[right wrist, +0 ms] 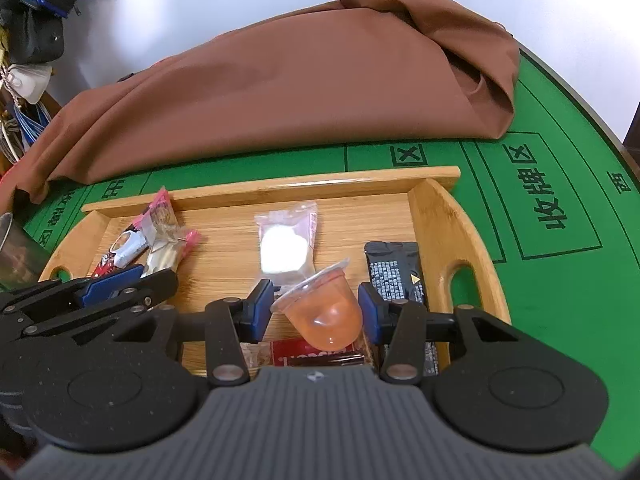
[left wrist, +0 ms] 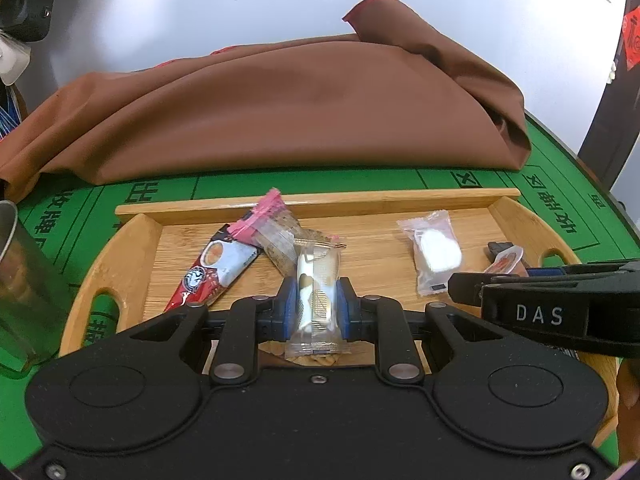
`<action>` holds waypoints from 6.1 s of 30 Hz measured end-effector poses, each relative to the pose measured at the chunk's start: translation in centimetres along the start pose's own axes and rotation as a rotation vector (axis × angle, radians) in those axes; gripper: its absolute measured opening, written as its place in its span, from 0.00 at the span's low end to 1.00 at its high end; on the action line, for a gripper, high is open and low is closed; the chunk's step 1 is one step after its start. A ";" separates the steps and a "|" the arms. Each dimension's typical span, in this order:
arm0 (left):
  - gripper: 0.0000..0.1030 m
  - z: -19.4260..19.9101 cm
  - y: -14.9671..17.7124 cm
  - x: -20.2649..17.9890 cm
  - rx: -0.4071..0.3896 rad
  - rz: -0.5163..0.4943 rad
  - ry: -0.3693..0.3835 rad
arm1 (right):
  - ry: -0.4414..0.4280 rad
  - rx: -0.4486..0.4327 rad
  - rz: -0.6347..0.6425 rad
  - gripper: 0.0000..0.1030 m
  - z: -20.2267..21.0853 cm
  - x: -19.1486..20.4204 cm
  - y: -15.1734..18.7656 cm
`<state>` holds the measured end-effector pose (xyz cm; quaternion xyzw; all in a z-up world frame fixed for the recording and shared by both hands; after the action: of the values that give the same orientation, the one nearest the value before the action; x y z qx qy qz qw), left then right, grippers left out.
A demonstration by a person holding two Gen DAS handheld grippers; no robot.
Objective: Organize snacks
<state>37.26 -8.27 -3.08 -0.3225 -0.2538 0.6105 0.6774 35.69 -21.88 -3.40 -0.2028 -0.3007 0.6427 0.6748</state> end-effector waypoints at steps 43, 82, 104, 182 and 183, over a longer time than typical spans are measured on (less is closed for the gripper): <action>0.52 1.3 0.3 0.2 -0.008 -0.008 -0.028 | -0.017 -0.054 0.026 0.66 2.6 0.3 -0.1; 0.92 11.2 3.3 3.3 -0.114 -0.023 -0.085 | -0.028 -0.160 0.088 0.90 10.8 2.3 3.8; 0.95 16.6 7.7 3.1 -0.134 -0.016 -0.057 | -0.067 -0.229 0.114 0.95 15.5 2.8 8.3; 1.00 16.0 17.5 3.8 -0.033 0.041 -0.122 | 0.082 -0.159 0.171 1.00 12.8 1.5 18.0; 1.00 16.0 17.5 3.8 -0.033 0.041 -0.121 | 0.082 -0.159 0.171 1.00 12.8 1.5 18.0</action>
<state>14.33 -1.66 -5.74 -0.3013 -0.2978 0.6383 0.6427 13.77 -20.17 -5.64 -0.3068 -0.3044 0.6631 0.6112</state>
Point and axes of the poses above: each gripper's, at about its wrist camera, not at the fingertips, and z roughly against the way its jaws point, x to its left, y to its underside, the point moved 8 cm from there along -z, roughly the way its jaws point, and after that the axes turned 5 degrees about -x, right-handed, at the moved point
